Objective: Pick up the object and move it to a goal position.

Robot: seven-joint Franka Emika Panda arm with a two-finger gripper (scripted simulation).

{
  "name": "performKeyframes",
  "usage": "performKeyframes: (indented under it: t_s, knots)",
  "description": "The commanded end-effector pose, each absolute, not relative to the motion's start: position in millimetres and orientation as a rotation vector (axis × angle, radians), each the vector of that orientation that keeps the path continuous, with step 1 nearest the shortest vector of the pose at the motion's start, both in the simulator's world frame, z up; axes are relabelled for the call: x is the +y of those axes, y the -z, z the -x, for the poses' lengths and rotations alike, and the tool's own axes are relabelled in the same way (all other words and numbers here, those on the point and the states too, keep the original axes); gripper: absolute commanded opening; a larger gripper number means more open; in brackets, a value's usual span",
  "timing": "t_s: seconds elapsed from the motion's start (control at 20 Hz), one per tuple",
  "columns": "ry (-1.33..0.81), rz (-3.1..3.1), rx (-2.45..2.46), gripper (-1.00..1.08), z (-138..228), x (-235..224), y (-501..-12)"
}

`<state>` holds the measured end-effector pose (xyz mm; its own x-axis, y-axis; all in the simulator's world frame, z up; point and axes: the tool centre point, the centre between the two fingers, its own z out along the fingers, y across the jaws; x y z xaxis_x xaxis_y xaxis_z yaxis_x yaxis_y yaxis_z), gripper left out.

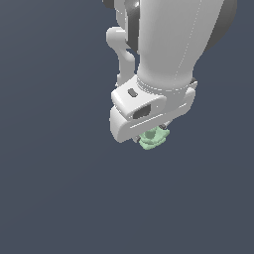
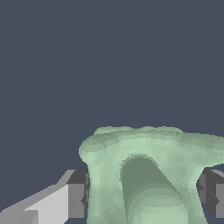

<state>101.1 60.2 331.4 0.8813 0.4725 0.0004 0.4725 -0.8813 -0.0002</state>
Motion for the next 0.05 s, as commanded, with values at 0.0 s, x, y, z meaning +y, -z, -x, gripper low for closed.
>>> performKeyframes:
  t_s: [0.0]
  knots:
    - [0.0,3.047,-0.765,-1.0,-101.7,60.2,-332.5]
